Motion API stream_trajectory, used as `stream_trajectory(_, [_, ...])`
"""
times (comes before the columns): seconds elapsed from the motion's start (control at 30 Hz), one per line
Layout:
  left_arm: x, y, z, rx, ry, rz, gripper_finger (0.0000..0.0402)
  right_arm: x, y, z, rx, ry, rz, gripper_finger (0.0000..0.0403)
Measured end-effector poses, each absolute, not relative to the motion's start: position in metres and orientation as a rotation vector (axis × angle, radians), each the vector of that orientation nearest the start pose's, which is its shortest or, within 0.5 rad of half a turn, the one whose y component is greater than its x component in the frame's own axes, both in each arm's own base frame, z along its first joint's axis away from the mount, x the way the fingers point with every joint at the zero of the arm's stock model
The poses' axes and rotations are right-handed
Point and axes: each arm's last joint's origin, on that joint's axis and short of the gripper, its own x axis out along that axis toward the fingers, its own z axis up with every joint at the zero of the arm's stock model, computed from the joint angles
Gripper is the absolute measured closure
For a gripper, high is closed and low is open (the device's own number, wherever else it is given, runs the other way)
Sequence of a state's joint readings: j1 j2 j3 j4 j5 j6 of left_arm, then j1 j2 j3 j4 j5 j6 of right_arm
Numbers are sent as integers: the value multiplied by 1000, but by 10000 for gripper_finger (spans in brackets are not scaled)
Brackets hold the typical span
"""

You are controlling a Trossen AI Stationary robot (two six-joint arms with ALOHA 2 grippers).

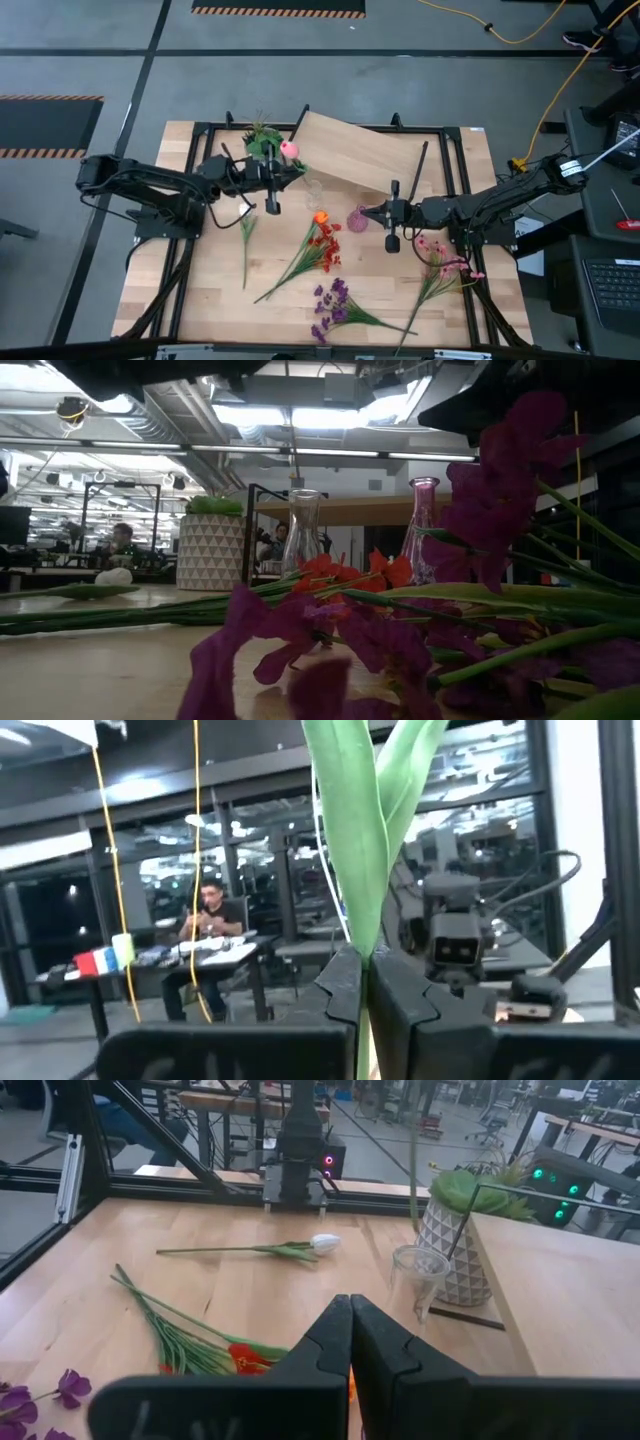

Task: Pick and place flowers into a vace then onto a shelf
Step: Put the pink tulip into the transparent vase

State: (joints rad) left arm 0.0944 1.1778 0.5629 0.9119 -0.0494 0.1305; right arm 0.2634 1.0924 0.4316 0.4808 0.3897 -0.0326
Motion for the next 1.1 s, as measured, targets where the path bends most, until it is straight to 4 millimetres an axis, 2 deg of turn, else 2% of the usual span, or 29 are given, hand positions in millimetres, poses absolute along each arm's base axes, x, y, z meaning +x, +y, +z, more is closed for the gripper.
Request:
stream_trajectory(0.43, [260, 36, 264, 116, -239, 196, 398, 217, 47, 217, -92, 180, -123, 396])
stream_trajectory(1.1, [282, 41, 224, 66, -94, 250, 398, 216, 47, 214, -100, 213, -122, 396])
